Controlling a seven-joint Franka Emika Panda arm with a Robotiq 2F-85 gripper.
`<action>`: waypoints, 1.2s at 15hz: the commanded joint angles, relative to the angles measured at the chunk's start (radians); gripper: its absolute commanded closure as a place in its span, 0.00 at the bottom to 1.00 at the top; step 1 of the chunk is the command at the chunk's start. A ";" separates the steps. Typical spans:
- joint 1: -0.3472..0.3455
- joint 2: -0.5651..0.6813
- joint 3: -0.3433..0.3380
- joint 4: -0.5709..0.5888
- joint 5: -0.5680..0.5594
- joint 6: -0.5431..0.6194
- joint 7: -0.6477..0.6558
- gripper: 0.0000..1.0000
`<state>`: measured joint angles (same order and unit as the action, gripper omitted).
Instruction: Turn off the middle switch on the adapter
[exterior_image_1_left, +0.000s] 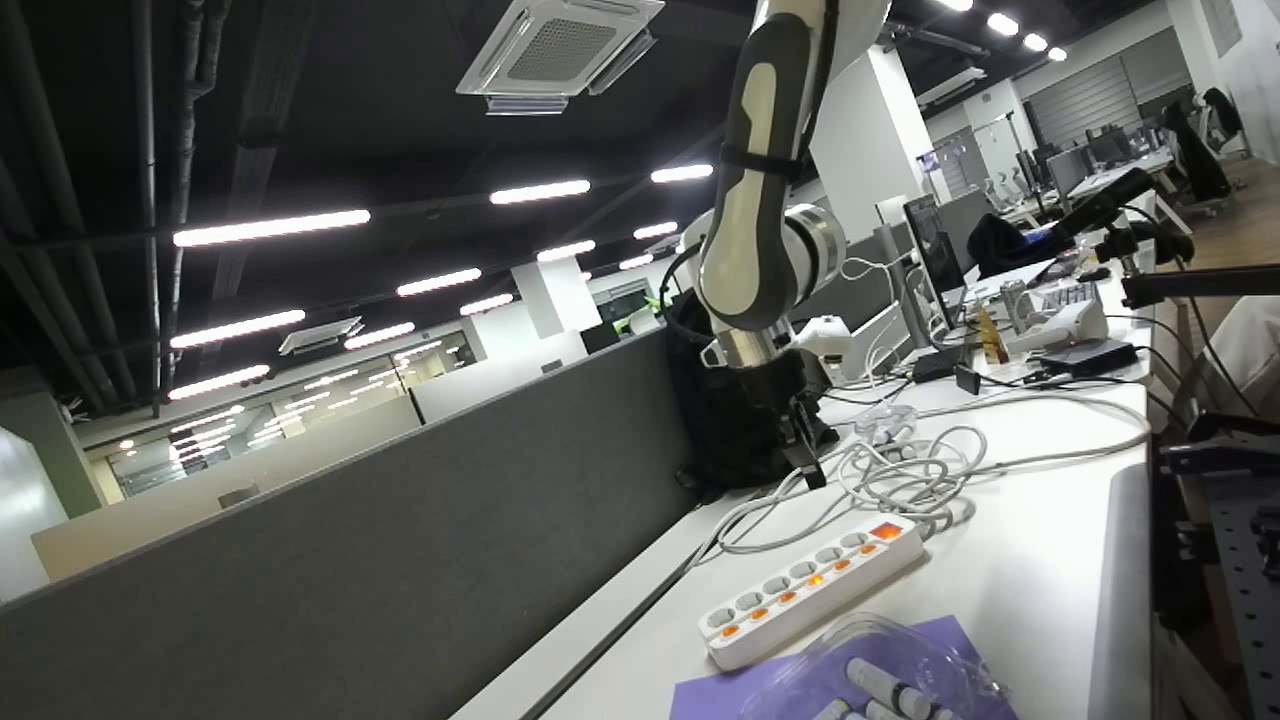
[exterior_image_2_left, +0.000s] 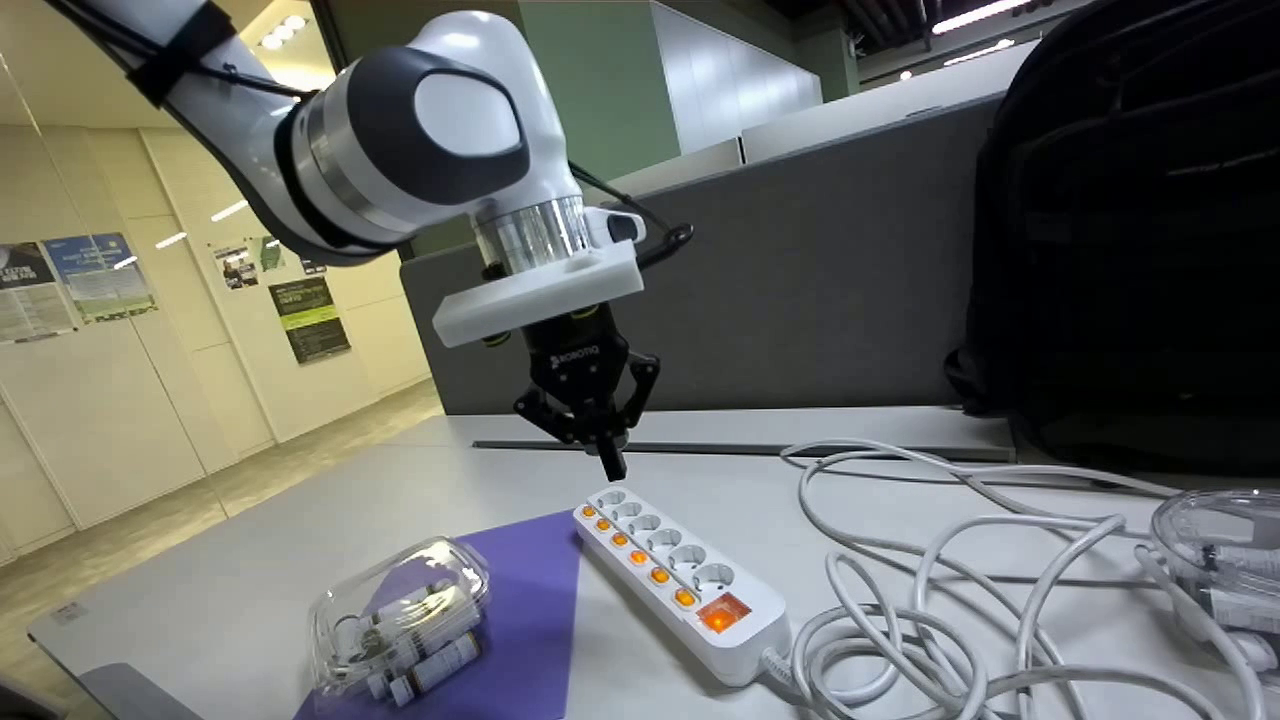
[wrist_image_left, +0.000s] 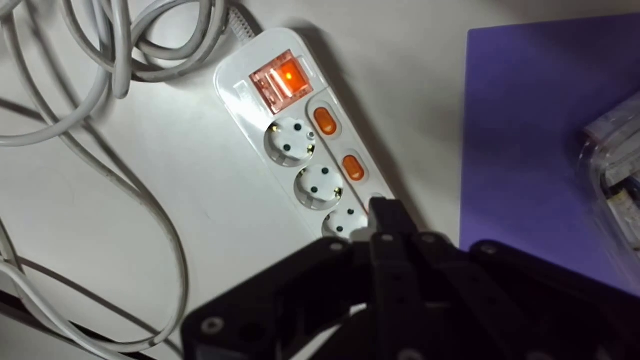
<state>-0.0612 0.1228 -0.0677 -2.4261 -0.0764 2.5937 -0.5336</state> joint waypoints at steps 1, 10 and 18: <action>-0.013 -0.001 0.010 0.003 -0.024 -0.004 0.015 1.00; -0.009 0.137 0.003 0.033 -0.139 0.099 0.107 1.00; -0.014 0.249 0.029 0.073 -0.127 0.161 0.108 1.00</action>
<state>-0.0654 0.3296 -0.0576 -2.3893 -0.1975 2.7447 -0.4648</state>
